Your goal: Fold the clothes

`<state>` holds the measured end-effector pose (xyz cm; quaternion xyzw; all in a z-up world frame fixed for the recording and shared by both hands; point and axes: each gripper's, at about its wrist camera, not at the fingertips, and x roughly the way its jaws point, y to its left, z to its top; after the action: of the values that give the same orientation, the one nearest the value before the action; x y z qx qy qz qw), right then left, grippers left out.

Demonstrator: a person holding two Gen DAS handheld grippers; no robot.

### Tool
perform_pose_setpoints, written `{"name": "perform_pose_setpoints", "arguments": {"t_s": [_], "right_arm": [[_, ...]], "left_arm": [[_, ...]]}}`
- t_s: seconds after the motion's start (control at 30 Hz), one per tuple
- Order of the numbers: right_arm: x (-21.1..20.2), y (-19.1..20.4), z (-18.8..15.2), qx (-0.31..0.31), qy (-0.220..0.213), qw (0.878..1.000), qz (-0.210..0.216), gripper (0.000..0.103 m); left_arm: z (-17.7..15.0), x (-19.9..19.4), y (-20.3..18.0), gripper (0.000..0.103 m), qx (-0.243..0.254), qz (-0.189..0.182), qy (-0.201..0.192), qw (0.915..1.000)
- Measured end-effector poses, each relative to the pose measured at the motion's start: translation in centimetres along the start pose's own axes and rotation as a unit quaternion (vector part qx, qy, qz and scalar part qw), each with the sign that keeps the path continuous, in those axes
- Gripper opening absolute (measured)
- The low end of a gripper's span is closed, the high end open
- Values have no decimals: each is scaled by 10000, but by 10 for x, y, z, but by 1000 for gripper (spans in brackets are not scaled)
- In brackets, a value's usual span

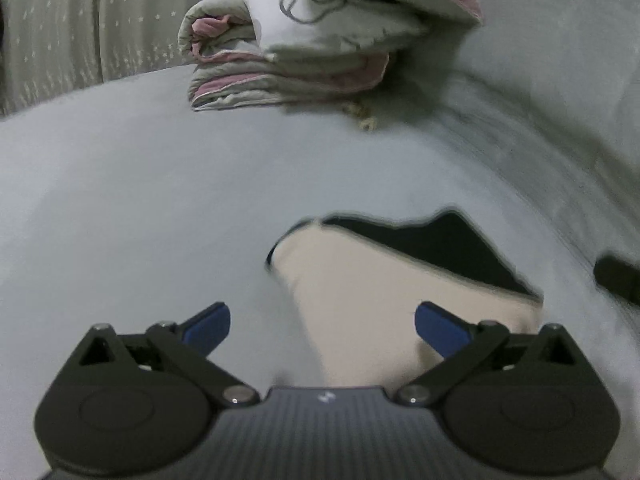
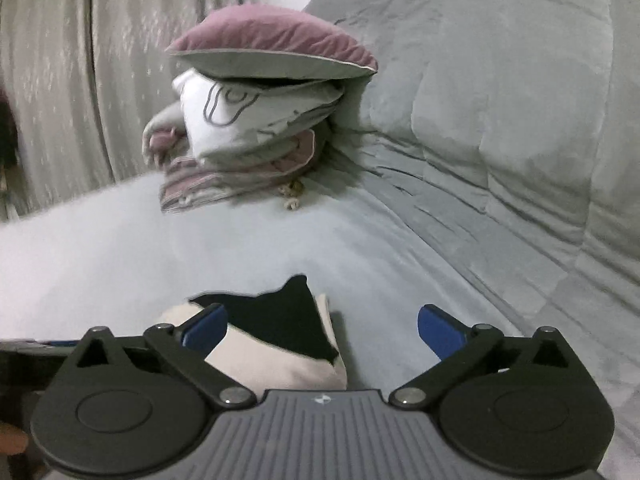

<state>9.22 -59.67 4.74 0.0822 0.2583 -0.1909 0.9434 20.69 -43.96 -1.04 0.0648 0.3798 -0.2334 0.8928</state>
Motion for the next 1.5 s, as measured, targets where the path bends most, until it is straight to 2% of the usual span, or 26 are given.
{"name": "perform_pose_setpoints", "arguments": {"t_s": [0.07,0.17,0.23,0.4,0.53,0.63,0.9,1.07,1.5], "right_arm": [[-7,4,0,-113,137,9998,59,103],[-6,6,-3,-287,283,9991,89,103],[-2,7,-5,-388,417,9984,-71,103],[9,10,-12,-624,731,9943,-469,103],[15,10,-15,-703,860,9920,-604,103],[15,9,-15,-704,876,9920,-568,103],[12,5,-16,-650,862,9927,-530,103],[15,7,-14,-662,878,9924,-559,103],[15,12,-17,-770,886,9916,-546,103]], "left_arm": [[-14,-1,-4,103,139,43,58,9999],[-16,8,-5,103,136,44,310,9994],[-17,6,-2,103,54,70,292,9995],[-20,10,0,103,196,319,532,9979],[-21,15,-1,103,199,186,675,9973],[-23,16,-4,103,239,78,714,9971],[-23,12,-11,103,360,176,626,9972],[-23,12,-14,103,473,106,600,9970],[-24,12,-15,103,498,157,575,9970]]}}
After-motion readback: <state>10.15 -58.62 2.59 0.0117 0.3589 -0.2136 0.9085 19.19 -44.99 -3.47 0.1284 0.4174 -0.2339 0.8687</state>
